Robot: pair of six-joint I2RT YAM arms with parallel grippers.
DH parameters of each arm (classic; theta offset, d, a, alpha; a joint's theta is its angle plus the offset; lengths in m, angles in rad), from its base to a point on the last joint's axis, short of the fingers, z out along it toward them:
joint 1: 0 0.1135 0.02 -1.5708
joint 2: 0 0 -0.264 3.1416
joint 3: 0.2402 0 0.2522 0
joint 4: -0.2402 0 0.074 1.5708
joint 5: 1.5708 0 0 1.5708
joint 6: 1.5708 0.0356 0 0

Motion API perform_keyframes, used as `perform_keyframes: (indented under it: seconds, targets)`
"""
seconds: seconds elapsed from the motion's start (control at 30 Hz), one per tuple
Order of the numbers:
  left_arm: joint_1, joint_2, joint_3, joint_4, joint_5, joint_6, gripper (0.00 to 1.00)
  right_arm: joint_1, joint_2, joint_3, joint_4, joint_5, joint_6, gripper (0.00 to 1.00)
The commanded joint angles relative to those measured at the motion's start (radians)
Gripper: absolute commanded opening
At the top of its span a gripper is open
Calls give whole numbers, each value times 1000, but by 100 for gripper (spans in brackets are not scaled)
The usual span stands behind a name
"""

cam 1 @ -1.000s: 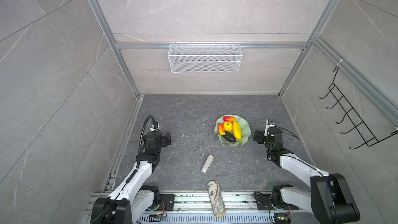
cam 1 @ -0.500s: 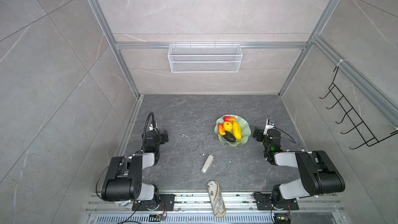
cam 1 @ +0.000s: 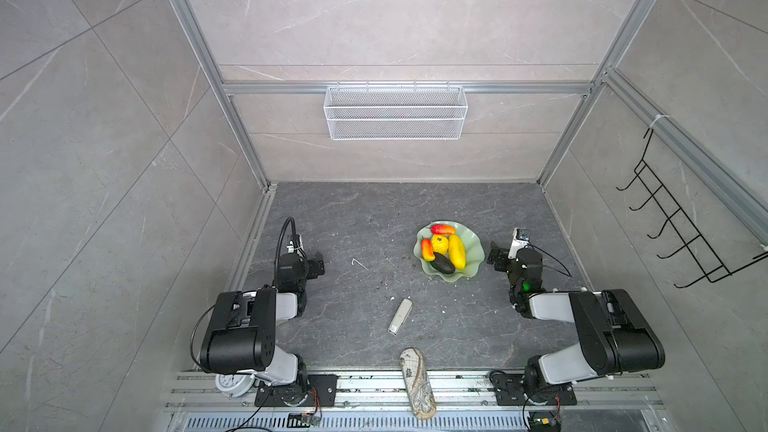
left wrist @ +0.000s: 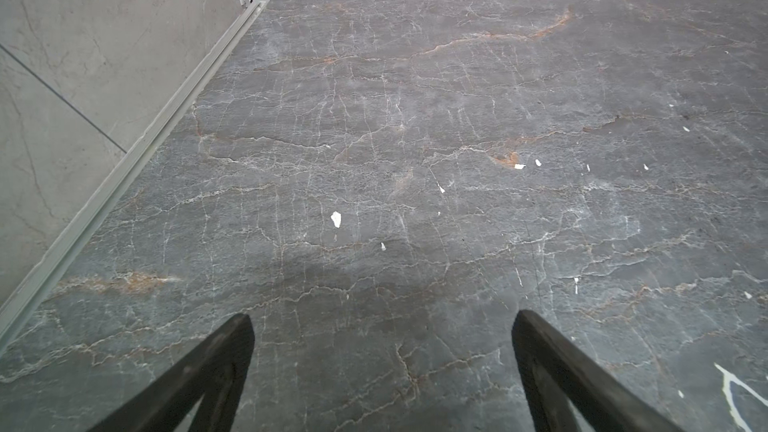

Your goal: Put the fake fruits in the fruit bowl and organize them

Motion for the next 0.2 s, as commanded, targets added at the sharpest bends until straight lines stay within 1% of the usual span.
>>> perform_keyframes:
  seconds: [0.0, 0.17]
  targets:
    - [3, -12, 13, 62, 12, -4, 100, 1, 11, 1, 17, -53, -29, 100]
    - [3, -13, 13, 62, 13, -4, 100, 0, 11, -1, 23, -53, -30, 100]
